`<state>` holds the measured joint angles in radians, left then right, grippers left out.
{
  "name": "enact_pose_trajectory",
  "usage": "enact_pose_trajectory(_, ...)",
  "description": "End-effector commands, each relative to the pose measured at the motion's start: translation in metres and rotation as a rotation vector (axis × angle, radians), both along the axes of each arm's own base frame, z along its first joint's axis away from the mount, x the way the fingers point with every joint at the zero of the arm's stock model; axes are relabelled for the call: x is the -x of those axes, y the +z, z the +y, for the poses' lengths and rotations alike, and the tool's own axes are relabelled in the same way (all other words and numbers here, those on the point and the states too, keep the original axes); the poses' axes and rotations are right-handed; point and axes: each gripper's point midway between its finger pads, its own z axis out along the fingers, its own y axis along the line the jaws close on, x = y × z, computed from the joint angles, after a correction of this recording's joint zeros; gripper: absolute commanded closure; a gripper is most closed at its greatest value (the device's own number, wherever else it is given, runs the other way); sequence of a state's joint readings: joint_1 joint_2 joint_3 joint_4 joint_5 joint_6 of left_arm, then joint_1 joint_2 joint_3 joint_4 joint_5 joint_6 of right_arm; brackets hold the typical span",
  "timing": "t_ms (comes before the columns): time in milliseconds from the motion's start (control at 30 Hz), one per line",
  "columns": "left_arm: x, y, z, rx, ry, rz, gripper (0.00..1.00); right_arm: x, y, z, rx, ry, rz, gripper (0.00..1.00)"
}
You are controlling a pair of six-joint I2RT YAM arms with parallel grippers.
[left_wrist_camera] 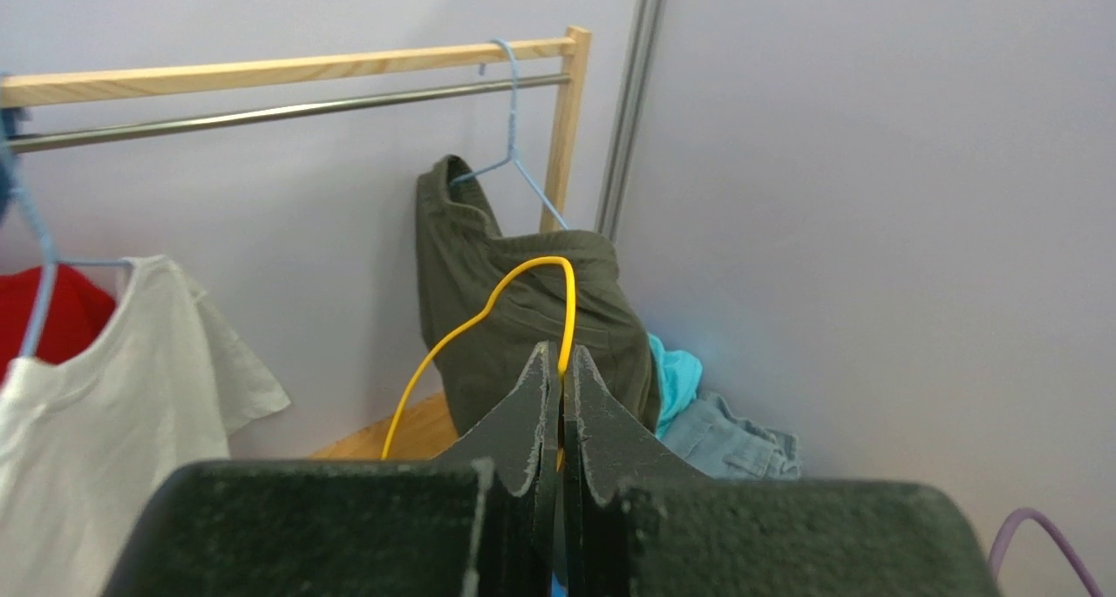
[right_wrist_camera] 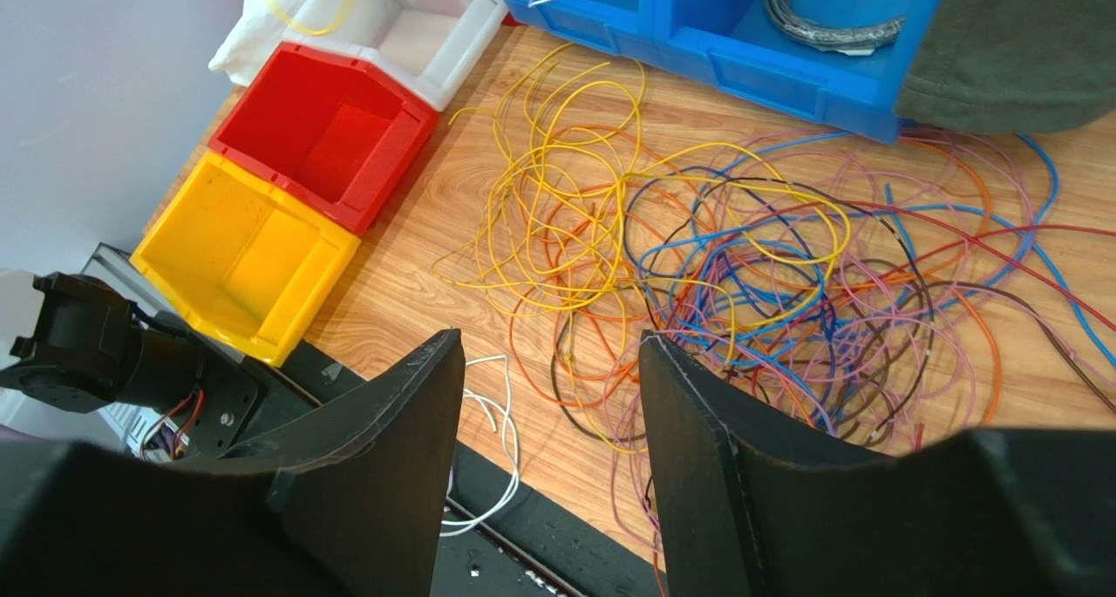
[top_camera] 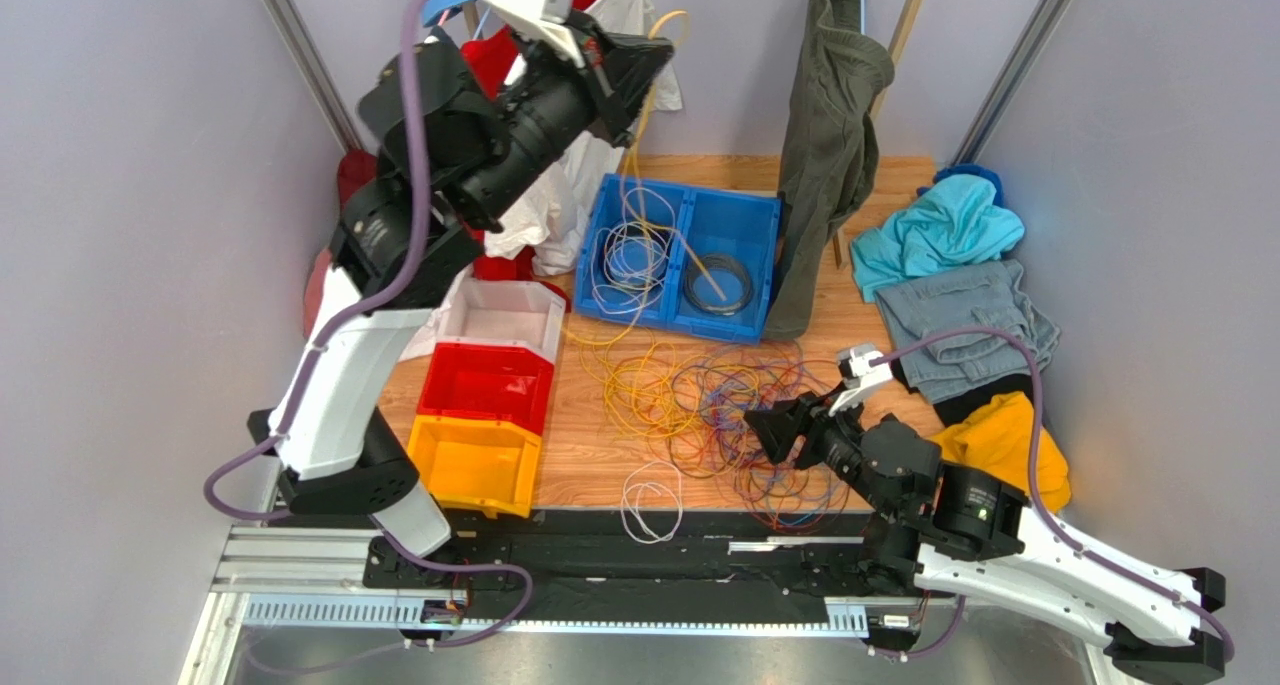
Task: Untangle the cables
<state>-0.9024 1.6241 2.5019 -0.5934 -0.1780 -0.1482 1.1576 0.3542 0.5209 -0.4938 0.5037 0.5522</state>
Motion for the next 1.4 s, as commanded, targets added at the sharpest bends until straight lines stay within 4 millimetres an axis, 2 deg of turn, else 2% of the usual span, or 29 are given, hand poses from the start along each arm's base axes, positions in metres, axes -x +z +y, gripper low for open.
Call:
enact_pose_trajectory(0,0.012,0.024,-0.025,0.027,-0.134,-0.129,1.00,-0.002,0.015,-0.018,-0.077,-0.082,0.007,0.45)
enact_pose_trajectory(67,0.007,0.014,-0.046,0.007,-0.182,-0.139,1.00,-0.003,0.021,-0.027,-0.110,-0.108,-0.009,0.46)
enact_pose_trajectory(133,0.004,0.016,-0.057,0.019,-0.205,-0.165,1.00,-0.003,0.028,-0.040,-0.134,-0.144,-0.027,0.46)
enact_pose_trajectory(200,-0.009,0.011,-0.068,0.025,-0.198,-0.167,1.00,-0.003,0.030,-0.052,-0.129,-0.172,-0.034,0.46)
enact_pose_trajectory(233,-0.022,0.003,-0.074,0.026,-0.193,-0.147,1.00,-0.004,0.038,-0.061,-0.152,-0.196,-0.047,0.47)
enact_pose_trajectory(300,-0.034,0.001,-0.079,0.045,-0.196,-0.141,1.00,-0.002,0.038,-0.070,-0.140,-0.213,-0.047,0.47)
enact_pose_trajectory(367,-0.058,-0.009,-0.082,0.062,-0.163,-0.105,1.00,-0.001,0.045,-0.077,-0.169,-0.228,-0.052,0.47)
enact_pose_trajectory(433,-0.081,-0.020,-0.083,0.070,-0.127,-0.076,1.00,0.001,0.047,-0.079,-0.180,-0.222,-0.054,0.48)
enact_pose_trajectory(600,-0.121,-0.041,-0.081,0.062,-0.025,-0.043,1.00,0.002,0.048,-0.083,-0.180,-0.231,-0.049,0.48)
enact_pose_trajectory(633,-0.132,-0.052,-0.084,0.048,-0.009,-0.030,1.00,0.001,0.048,-0.084,-0.180,-0.235,-0.051,0.48)
enact_pose_trajectory(700,-0.142,-0.061,-0.087,0.038,0.000,-0.025,1.00,0.000,0.046,-0.082,-0.176,-0.236,-0.054,0.48)
enact_pose_trajectory(733,-0.154,-0.073,-0.090,0.021,0.012,-0.011,1.00,-0.001,0.045,-0.082,-0.174,-0.241,-0.053,0.48)
enact_pose_trajectory(933,-0.195,-0.116,-0.091,-0.042,0.071,0.032,1.00,-0.004,0.040,-0.080,-0.159,-0.253,-0.059,0.48)
enact_pose_trajectory(1000,-0.201,-0.132,-0.096,-0.058,0.056,0.046,1.00,-0.005,0.039,-0.079,-0.156,-0.256,-0.063,0.48)
enact_pose_trajectory(1033,-0.205,-0.146,-0.099,-0.077,0.049,0.068,1.00,-0.006,0.039,-0.079,-0.153,-0.260,-0.065,0.48)
enact_pose_trajectory(1100,-0.201,-0.153,-0.108,-0.082,0.003,0.058,1.00,-0.007,0.037,-0.078,-0.149,-0.263,-0.065,0.49)
enact_pose_trajectory(1133,-0.202,-0.171,-0.111,-0.099,-0.013,0.085,1.00,-0.008,0.036,-0.078,-0.143,-0.266,-0.065,0.49)
enact_pose_trajectory(1200,-0.198,-0.181,-0.117,-0.082,-0.051,0.105,1.00,-0.008,0.036,-0.077,-0.137,-0.264,-0.064,0.49)
enact_pose_trajectory(1233,-0.198,-0.197,-0.119,-0.094,-0.062,0.133,1.00,-0.008,0.036,-0.077,-0.140,-0.263,-0.062,0.49)
enact_pose_trajectory(1300,-0.196,-0.210,-0.125,-0.085,-0.090,0.168,1.00,-0.007,0.036,-0.077,-0.138,-0.263,-0.062,0.49)
enact_pose_trajectory(1333,-0.197,-0.226,-0.127,-0.098,-0.098,0.198,1.00,-0.007,0.035,-0.077,-0.141,-0.261,-0.058,0.49)
enact_pose_trajectory(1367,-0.194,-0.234,-0.131,-0.103,-0.123,0.214,1.00,-0.007,0.035,-0.078,-0.142,-0.263,-0.057,0.49)
